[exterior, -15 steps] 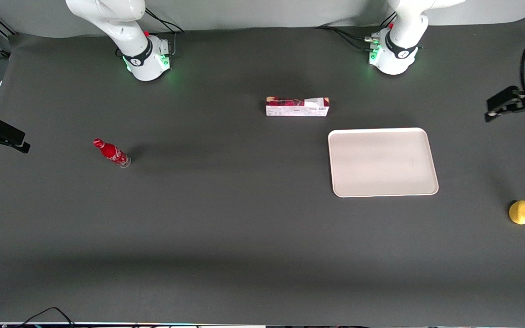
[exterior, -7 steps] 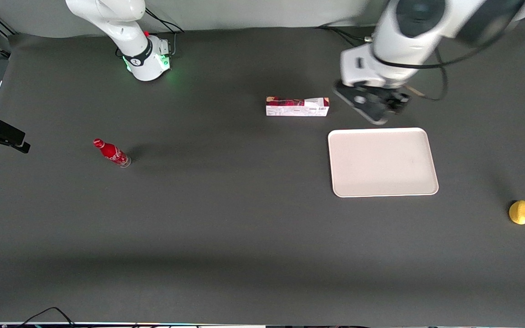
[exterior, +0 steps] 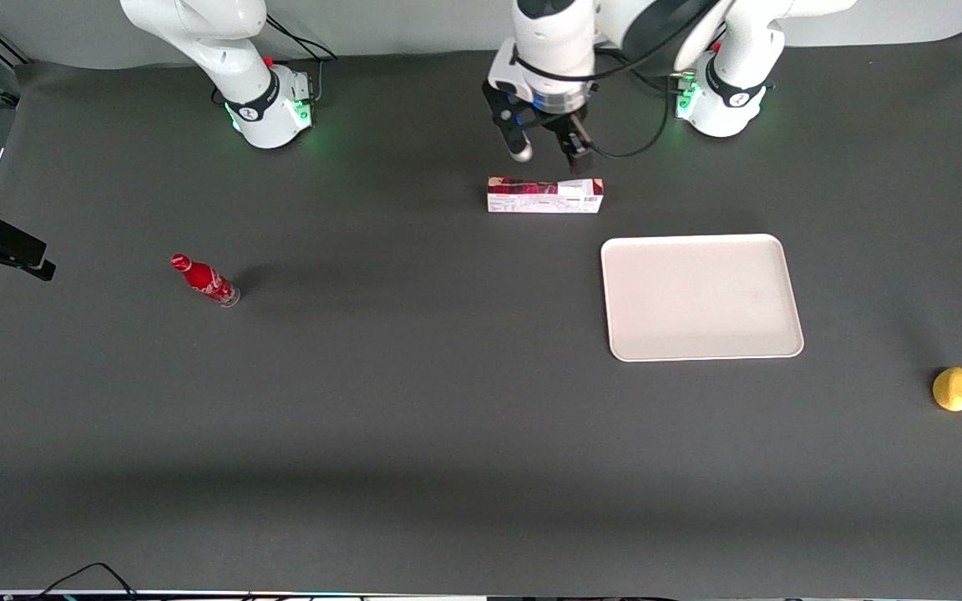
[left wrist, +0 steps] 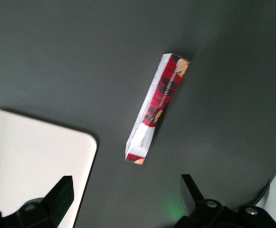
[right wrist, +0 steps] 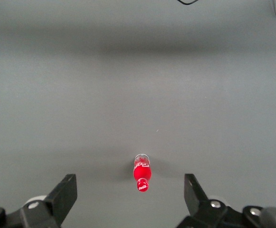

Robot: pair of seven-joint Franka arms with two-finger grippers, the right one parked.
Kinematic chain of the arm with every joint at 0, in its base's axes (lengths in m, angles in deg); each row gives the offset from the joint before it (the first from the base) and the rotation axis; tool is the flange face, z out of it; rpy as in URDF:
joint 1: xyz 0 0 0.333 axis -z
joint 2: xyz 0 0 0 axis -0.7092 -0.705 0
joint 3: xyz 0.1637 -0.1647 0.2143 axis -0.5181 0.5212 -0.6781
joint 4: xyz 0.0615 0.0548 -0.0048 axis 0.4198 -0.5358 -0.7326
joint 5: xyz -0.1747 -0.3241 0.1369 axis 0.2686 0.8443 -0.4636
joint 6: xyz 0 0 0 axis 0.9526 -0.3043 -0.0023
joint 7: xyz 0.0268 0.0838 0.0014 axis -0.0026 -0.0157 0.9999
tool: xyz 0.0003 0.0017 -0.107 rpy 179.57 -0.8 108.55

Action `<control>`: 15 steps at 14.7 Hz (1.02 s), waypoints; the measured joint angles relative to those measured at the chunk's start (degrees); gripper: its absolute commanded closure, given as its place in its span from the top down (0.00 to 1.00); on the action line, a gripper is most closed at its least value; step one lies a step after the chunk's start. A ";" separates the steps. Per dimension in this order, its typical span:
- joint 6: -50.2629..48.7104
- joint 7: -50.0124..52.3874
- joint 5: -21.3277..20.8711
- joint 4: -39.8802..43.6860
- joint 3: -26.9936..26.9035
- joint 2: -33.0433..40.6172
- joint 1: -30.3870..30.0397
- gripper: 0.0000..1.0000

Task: Place red cookie box on tray
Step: 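Lower the open left gripper over the red cookie box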

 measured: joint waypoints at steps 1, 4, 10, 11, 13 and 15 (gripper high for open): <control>3.10 0.00 1.25 -2.72 1.91 1.18 -0.12 1.00; 13.63 0.00 2.51 -11.28 6.37 4.50 -0.39 1.00; 33.92 -0.51 2.96 -25.30 10.06 5.52 -1.10 1.00; 36.00 -0.57 2.99 -26.74 10.30 5.44 -1.18 1.00; 38.93 -0.82 2.99 -28.56 10.54 5.02 -1.26 1.00; 42.17 -1.17 2.86 -30.02 10.65 4.03 -1.26 1.00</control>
